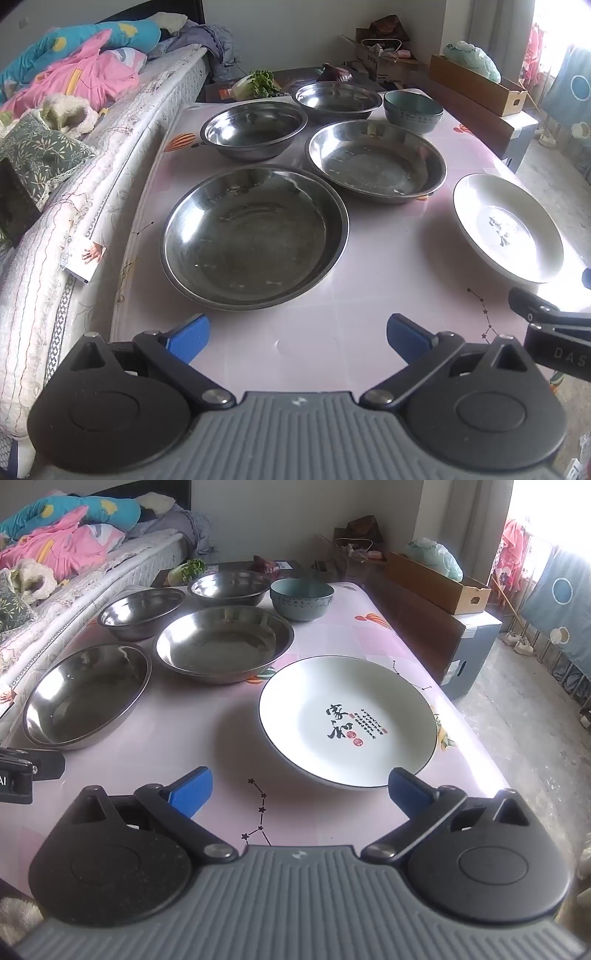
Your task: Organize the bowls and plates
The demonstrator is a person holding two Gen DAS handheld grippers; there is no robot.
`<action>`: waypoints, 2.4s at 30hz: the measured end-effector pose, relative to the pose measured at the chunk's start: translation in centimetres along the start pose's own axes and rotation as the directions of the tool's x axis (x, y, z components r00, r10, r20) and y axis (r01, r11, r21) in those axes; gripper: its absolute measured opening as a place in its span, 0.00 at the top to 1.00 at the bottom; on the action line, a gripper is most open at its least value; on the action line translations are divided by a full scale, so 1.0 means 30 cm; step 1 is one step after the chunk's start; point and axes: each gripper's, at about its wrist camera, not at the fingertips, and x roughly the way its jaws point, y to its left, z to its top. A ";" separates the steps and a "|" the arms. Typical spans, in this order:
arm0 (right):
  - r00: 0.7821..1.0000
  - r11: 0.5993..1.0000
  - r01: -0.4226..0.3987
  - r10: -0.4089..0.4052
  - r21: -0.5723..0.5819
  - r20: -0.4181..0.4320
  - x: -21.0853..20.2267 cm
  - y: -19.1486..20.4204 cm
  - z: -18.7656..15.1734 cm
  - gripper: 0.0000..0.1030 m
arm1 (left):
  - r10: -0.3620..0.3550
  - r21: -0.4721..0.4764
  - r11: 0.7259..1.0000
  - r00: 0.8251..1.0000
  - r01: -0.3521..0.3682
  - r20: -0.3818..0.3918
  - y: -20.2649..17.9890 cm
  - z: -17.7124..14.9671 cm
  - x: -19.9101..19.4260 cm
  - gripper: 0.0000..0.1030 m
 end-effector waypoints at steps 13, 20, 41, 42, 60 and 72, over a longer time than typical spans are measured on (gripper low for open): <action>1.000 1.000 0.017 -0.017 0.021 -0.008 -0.005 -0.035 -0.008 0.01 | -0.028 0.045 0.999 1.000 0.028 0.010 -0.038 -0.011 -0.023 0.00; 1.000 1.000 0.019 -0.019 0.021 -0.004 -0.015 -0.035 -0.007 0.01 | -0.032 0.051 0.998 0.999 0.031 0.016 -0.043 -0.011 -0.035 0.00; 1.000 1.000 0.024 -0.024 0.012 0.009 -0.040 -0.026 0.006 0.01 | -0.065 0.045 0.997 0.998 0.063 0.027 -0.042 -0.018 -0.064 0.00; 1.000 1.000 0.024 -0.024 0.010 0.010 -0.040 -0.024 0.006 0.01 | -0.066 0.044 0.997 0.997 0.065 0.027 -0.040 -0.017 -0.063 0.00; 1.000 1.000 0.015 -0.015 -0.003 -0.004 -0.035 -0.005 0.001 0.01 | -0.071 0.038 0.997 0.997 0.070 0.021 -0.033 -0.024 -0.060 0.00; 1.000 1.000 0.012 -0.012 -0.004 -0.007 -0.030 -0.001 0.000 0.01 | -0.070 0.028 0.997 0.997 0.070 0.014 -0.019 -0.022 -0.055 0.00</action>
